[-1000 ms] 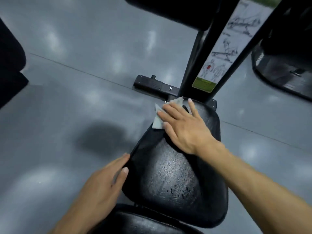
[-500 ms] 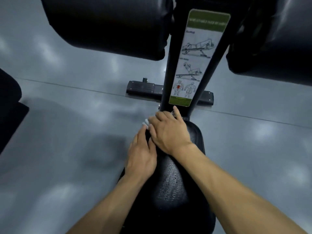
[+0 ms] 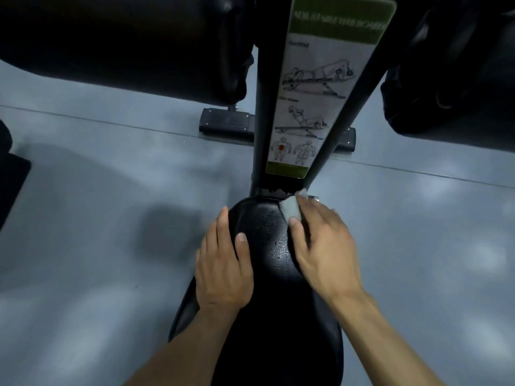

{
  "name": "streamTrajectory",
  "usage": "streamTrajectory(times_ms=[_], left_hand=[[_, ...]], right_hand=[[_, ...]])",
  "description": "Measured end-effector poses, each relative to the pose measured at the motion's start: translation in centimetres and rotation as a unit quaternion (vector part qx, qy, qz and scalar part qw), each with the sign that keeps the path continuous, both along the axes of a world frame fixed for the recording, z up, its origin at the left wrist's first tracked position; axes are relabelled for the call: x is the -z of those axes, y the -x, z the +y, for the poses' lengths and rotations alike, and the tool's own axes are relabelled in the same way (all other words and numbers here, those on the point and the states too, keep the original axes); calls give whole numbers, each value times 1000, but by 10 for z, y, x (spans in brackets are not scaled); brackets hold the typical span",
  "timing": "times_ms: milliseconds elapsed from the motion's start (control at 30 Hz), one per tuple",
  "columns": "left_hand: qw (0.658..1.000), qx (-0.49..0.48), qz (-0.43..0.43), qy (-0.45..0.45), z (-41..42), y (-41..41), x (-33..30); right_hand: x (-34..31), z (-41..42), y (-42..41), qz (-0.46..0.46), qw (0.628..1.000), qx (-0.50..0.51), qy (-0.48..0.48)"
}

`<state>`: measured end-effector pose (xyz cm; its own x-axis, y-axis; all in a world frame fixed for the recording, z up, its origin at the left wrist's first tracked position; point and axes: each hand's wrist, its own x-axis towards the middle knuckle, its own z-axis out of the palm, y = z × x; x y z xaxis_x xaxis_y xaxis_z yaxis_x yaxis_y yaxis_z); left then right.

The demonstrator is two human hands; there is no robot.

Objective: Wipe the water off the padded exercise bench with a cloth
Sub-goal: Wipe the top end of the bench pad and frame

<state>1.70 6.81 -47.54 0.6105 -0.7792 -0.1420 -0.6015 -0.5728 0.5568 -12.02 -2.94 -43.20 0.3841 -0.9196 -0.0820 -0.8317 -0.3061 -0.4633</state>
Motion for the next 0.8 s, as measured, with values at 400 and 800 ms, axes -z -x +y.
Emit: streamTrajectory(times_ms=[400,800], left_hand=[[1000,6,-15,20,-8,-4,6],[999,7,-13,30,-5,-5,5]], right_hand=[[-32,-36,6,-263,960,41,-89],[-57,-58,10,-7,990,-133,-42]])
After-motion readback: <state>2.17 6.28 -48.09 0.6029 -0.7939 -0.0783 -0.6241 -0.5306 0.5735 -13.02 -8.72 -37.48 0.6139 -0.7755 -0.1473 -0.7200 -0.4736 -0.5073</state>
